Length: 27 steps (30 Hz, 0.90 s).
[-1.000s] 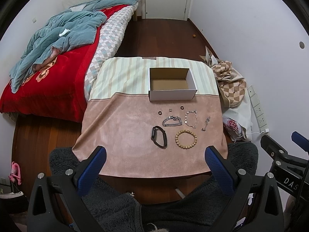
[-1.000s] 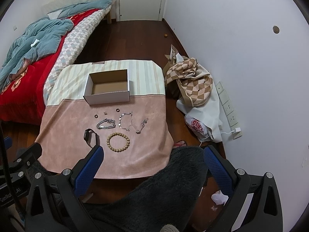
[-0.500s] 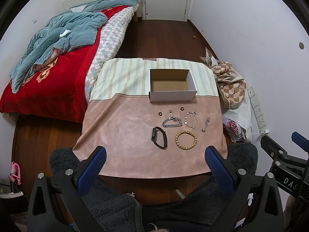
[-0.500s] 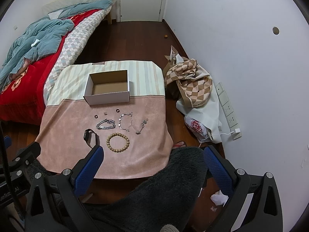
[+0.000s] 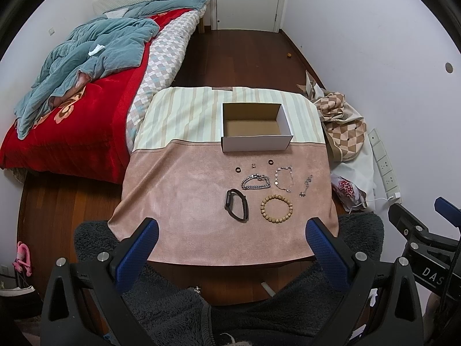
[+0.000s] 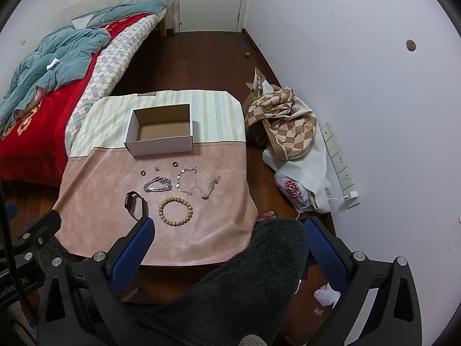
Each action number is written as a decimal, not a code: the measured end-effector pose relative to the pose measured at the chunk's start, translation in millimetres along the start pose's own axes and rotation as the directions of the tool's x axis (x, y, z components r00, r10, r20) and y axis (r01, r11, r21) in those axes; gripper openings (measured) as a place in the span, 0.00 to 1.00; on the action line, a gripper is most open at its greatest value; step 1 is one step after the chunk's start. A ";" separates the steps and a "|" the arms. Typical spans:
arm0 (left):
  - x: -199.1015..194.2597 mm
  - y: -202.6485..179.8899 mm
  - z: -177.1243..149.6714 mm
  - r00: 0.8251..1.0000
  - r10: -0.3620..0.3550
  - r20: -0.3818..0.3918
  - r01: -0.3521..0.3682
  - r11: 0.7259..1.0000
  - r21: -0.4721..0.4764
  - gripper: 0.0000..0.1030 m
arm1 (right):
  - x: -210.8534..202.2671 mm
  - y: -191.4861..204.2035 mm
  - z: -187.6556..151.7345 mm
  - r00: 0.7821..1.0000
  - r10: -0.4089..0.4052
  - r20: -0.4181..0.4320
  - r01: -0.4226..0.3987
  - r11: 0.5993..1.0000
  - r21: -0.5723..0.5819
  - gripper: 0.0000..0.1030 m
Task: Organize jewelry
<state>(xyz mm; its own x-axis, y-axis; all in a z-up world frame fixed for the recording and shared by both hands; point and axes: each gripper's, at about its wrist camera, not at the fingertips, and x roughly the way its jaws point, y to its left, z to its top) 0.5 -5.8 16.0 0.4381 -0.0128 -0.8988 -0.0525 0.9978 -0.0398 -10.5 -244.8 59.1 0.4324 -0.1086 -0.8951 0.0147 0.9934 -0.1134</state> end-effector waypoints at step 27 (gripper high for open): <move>57.1 12.2 20.1 0.997 0.078 0.007 -0.077 0.997 -0.027 1.00 | 41.9 -7.0 12.5 1.000 0.003 -0.007 -0.002 0.999 0.047 1.00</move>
<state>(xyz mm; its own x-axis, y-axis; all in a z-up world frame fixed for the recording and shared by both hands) 43.0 7.0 -27.0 0.4386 0.0651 -0.8963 -0.1109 0.9937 0.0179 18.8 -255.9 27.8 0.4259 -0.1063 -0.8985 0.0561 0.9943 -0.0911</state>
